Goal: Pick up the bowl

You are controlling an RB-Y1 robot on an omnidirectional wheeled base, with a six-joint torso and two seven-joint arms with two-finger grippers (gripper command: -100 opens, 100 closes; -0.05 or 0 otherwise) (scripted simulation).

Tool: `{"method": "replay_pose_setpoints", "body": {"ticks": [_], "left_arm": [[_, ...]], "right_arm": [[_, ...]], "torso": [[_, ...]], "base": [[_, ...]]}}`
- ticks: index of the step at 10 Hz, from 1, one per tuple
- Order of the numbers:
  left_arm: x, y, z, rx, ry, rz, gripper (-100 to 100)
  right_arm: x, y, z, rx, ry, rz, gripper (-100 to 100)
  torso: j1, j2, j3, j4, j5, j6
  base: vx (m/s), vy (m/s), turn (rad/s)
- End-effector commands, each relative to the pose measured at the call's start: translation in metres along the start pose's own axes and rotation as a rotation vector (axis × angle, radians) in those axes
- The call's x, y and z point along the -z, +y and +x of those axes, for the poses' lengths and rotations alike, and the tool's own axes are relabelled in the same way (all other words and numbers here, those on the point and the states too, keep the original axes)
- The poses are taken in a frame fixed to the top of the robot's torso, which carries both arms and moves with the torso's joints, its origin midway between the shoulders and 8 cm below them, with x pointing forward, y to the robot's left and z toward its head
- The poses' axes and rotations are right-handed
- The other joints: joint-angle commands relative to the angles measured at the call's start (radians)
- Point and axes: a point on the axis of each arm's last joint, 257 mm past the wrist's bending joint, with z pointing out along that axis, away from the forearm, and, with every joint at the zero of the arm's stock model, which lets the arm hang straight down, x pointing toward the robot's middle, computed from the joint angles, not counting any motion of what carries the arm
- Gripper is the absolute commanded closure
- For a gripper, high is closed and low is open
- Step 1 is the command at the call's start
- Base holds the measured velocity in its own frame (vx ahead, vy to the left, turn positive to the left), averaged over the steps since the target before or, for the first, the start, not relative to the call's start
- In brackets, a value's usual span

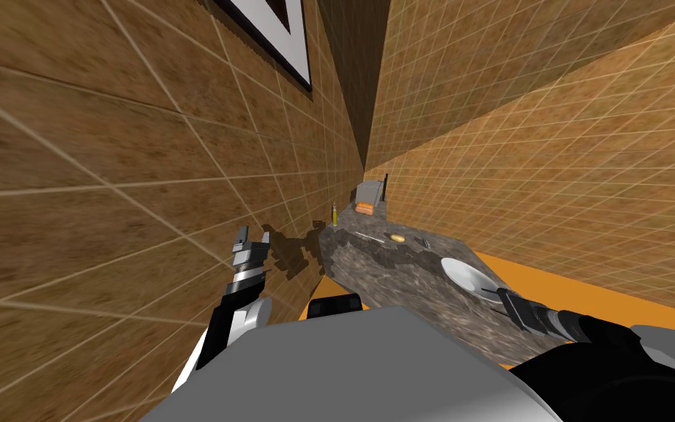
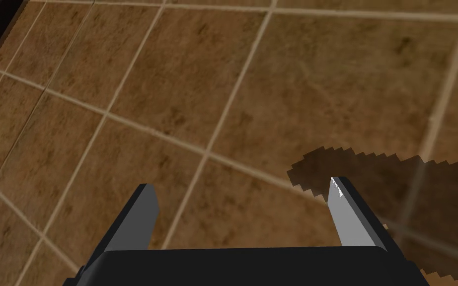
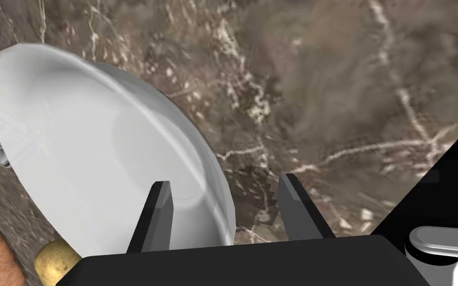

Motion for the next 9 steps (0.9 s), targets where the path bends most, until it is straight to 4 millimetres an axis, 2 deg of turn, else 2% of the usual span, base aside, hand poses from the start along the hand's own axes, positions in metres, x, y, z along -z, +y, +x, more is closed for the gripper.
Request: {"method": "replay_pose_setpoints", "body": {"ticks": [1, 4, 5, 6, 8, 9], "left_arm": [[0.0, 0.0, 0.0, 0.0, 0.0, 0.0, 0], [0.0, 0.0, 0.0, 0.0, 0.0, 0.0, 0], [0.0, 0.0, 0.0, 0.0, 0.0, 0.0, 0], [0.0, 0.0, 0.0, 0.0, 0.0, 0.0, 0], [0.0, 0.0, 0.0, 0.0, 0.0, 0.0, 0], [0.0, 0.0, 0.0, 0.0, 0.0, 0.0, 0]], "right_arm": [[0.0, 0.0, 0.0, 0.0, 0.0, 0.0, 100], [0.001, -0.003, 0.001, 0.006, 0.002, 0.004, 100], [0.001, -0.003, 0.001, 0.006, 0.002, 0.004, 0], [0.009, -0.008, 0.006, 0.012, 0.002, -0.006, 100], [0.011, -0.01, 0.005, 0.015, 0.005, -0.006, 100], [0.011, -0.01, 0.005, 0.015, 0.003, -0.008, 0]], "torso": [[0.0, 0.0, 0.0, 0.0, 0.0, 0.0], [0.0, 0.001, 0.001, 0.0, -0.003, 0.002], [0.0, 0.002, 0.001, 0.0, -0.003, 0.003], [0.0, 0.002, 0.001, 0.0, -0.002, 0.003], [0.006, 0.002, 0.001, 0.0, -0.001, 0.004], [0.004, 0.002, 0.001, 0.001, -0.001, 0.003]], "base": [[0.002, -0.009, 0.019], [0.0, 0.0, 0.0], [0.0, 0.0, 0.0], [0.017, 0.051, -0.075], [0.015, 0.058, -0.062], [0.0, 0.007, 0.001]]}}
